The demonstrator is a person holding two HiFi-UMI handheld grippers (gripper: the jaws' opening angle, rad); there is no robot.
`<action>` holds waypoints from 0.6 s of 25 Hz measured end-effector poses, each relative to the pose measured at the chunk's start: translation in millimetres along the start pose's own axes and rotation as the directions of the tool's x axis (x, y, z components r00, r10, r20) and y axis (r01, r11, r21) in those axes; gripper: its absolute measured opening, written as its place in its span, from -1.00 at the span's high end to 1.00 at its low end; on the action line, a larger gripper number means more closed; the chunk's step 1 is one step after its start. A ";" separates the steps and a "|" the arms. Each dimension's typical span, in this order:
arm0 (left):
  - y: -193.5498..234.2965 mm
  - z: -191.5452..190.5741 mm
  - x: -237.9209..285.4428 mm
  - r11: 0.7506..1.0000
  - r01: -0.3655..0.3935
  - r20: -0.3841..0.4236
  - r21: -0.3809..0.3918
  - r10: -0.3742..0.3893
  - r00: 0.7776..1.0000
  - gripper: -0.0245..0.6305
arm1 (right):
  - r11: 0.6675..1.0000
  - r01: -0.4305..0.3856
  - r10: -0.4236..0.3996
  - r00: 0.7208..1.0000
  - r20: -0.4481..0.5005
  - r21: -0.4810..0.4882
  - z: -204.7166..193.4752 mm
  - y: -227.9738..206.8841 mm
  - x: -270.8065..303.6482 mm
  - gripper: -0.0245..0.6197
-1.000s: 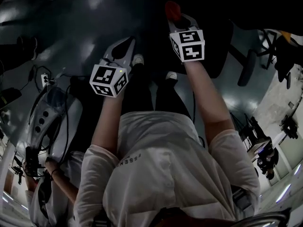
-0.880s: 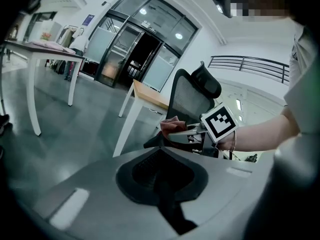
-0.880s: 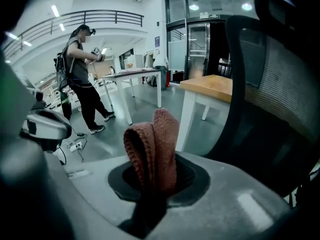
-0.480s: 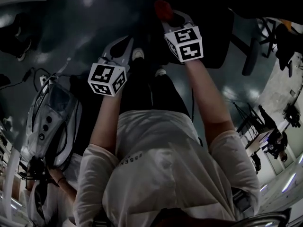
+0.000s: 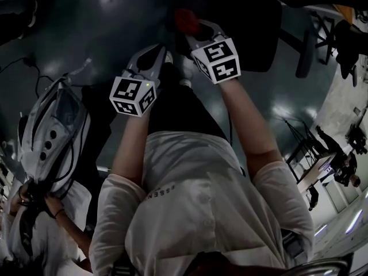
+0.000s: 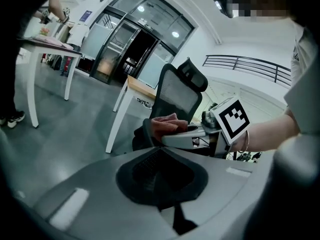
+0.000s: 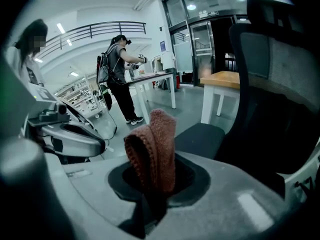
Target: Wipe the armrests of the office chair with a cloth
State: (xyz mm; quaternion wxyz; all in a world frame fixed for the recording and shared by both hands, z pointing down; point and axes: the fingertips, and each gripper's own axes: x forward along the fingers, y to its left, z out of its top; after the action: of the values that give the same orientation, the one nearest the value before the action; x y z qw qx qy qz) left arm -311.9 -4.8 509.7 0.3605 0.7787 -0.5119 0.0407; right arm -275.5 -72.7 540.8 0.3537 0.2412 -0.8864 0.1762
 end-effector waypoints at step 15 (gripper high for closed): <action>-64.5 -52.2 -58.2 0.999 -0.049 0.011 0.020 0.048 0.999 0.87 | 0.988 -0.129 0.134 0.990 -0.049 0.081 -85.8 92.0 -69.2 0.77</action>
State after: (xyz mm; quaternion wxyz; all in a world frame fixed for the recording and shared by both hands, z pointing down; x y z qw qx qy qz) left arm -270.1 85.4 489.5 0.3486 0.7699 -0.5322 0.0503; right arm -235.9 65.2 537.4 0.3555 0.1909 -0.8830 0.2398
